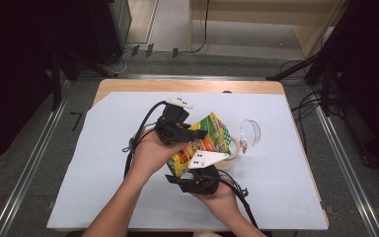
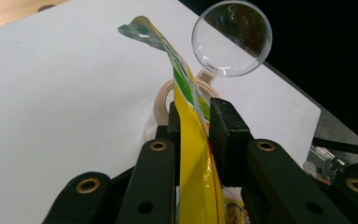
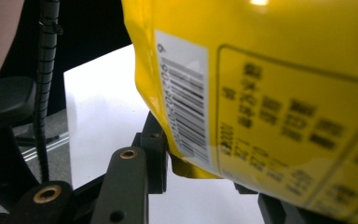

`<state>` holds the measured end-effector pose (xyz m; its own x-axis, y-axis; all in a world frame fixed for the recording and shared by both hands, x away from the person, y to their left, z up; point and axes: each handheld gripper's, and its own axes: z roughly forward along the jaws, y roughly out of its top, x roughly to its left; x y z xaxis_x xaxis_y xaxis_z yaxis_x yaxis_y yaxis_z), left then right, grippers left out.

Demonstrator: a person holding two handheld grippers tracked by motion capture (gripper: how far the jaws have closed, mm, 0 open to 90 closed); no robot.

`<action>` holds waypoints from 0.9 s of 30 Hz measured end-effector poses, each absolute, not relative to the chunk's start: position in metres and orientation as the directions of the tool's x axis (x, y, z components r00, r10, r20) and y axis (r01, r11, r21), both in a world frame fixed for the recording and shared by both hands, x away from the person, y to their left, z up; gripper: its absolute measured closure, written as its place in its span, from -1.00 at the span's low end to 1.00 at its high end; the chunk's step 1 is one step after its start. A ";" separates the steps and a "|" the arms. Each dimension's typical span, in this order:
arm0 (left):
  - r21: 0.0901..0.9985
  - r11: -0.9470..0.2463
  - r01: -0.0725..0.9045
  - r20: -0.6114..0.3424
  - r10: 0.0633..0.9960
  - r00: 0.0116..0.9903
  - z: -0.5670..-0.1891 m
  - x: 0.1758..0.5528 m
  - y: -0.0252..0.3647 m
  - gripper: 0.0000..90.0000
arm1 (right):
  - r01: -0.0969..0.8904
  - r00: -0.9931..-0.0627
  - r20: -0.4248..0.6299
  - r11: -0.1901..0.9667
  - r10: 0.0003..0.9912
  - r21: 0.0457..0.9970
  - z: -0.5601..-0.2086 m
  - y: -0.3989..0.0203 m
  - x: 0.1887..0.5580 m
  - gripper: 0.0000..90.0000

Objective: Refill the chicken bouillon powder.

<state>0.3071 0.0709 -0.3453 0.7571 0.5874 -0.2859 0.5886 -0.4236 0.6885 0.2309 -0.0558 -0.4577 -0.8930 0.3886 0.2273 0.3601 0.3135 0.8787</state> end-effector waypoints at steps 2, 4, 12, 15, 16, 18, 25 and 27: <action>0.684 -0.428 0.591 -0.285 0.589 0.756 -0.343 0.310 0.068 0.76 | 0.361 -0.894 0.226 0.320 0.388 0.876 -0.456 -0.056 0.233 0.38; 0.683 -0.420 0.598 -0.304 0.581 0.755 -0.340 0.315 0.067 0.76 | 0.353 -0.897 0.217 0.329 0.385 0.876 -0.453 -0.056 0.236 0.37; 0.684 -0.399 0.611 -0.347 0.558 0.754 -0.337 0.319 0.069 0.73 | 0.316 -0.907 0.180 0.332 0.381 0.889 -0.452 -0.052 0.241 0.51; 0.689 -0.397 0.606 -0.349 0.551 0.758 -0.336 0.318 0.070 0.71 | 0.330 -0.901 0.194 0.325 0.388 0.886 -0.452 -0.050 0.241 0.52; 0.693 -0.395 0.603 -0.350 0.548 0.760 -0.336 0.317 0.071 0.70 | 0.332 -0.901 0.196 0.324 0.388 0.886 -0.452 -0.050 0.240 0.52; 0.694 -0.402 0.597 -0.343 0.545 0.765 -0.336 0.317 0.071 0.68 | 0.343 -0.897 0.209 0.317 0.389 0.884 -0.450 -0.049 0.238 0.52; 0.690 -0.388 0.611 -0.386 0.517 0.764 -0.341 0.323 0.072 0.67 | 0.374 -0.885 0.235 0.311 0.402 0.874 -0.451 -0.051 0.238 0.52; 0.692 -0.388 0.609 -0.380 0.521 0.764 -0.341 0.323 0.071 0.67 | 0.376 -0.885 0.237 0.317 0.400 0.871 -0.451 -0.052 0.239 0.52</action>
<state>0.3229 0.0712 -0.3408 0.7643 0.5211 -0.3799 0.6086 -0.3880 0.6921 0.2389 -0.0516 -0.4507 -0.8854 0.3998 0.2370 0.3760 0.3166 0.8709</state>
